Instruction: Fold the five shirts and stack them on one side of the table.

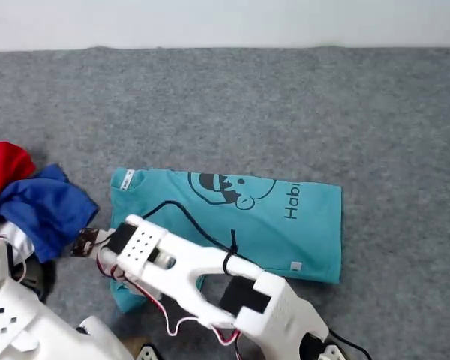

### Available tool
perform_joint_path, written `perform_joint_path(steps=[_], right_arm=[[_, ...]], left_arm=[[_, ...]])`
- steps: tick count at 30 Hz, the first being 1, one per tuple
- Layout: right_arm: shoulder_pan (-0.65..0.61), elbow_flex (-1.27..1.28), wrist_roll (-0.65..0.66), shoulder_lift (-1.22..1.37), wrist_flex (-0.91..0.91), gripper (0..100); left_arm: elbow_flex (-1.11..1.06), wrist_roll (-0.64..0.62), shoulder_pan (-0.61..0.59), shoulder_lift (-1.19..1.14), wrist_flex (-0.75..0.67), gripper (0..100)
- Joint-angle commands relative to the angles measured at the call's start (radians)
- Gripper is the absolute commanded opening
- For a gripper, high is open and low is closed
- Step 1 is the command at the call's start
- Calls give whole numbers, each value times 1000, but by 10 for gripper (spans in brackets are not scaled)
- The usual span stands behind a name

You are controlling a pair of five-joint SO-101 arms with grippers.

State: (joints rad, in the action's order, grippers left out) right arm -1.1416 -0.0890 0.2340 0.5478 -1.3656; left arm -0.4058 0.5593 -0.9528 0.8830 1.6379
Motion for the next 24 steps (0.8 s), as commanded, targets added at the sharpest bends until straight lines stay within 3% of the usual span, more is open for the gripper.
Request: perform_joint_path(steps=[1,12,24], right_arm=[[7,-74,0,31,-27,10],[194,-443,0,38,-245,10],[377,-514,0,85,-160,22]], left_arm=[[10,8,-2,17,8,137],[10,8,2,15,2,137],[10,8,2,12,0,137]])
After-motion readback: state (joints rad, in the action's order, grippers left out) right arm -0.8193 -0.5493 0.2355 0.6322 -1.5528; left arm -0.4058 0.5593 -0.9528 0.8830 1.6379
